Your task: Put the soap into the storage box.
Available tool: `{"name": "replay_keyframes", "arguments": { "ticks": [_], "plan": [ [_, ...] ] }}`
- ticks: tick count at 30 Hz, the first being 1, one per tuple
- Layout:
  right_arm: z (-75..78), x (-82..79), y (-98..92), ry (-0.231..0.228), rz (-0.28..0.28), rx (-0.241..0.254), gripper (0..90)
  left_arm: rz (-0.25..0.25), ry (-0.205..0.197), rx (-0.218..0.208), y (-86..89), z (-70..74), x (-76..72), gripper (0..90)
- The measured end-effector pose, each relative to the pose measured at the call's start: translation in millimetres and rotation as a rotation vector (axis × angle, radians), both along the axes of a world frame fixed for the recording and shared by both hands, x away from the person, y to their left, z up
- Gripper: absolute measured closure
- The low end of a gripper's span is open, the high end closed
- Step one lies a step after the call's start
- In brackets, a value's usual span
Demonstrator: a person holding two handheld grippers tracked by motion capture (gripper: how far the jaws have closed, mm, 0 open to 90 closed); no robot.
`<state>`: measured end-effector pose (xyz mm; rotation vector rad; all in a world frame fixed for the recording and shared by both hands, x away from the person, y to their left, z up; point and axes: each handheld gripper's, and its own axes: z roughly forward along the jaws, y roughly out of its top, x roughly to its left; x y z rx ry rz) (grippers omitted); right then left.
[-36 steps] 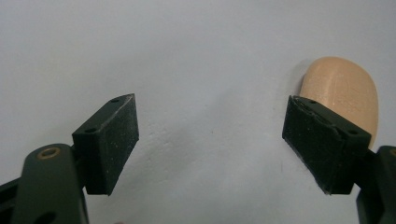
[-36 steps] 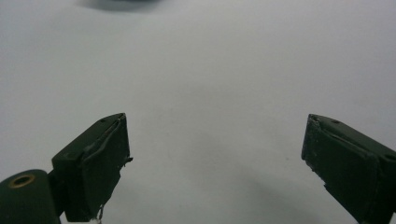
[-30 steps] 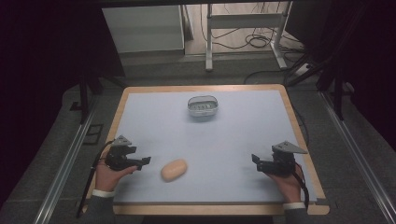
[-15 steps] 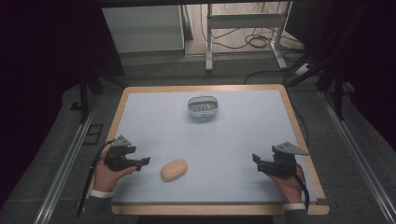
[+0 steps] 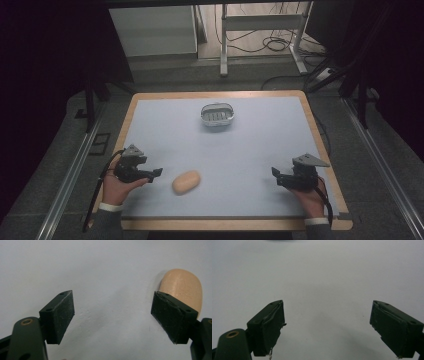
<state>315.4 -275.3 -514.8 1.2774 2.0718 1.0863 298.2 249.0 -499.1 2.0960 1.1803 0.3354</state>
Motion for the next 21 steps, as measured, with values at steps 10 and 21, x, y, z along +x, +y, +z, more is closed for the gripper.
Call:
{"name": "replay_keyframes", "arguments": {
  "ticks": [10,21],
  "plan": [
    [5.7,-3.2,-3.6,-0.011,-0.008,0.013,12.7,-0.058,-0.013,0.038,-13.0,19.0,0.3,20.1],
    [4.2,-4.4,-3.5,-0.007,-0.001,0.011,12.7,-0.094,-0.029,0.065,-17.7,37.1,1.7,19.8]
  ]
}}
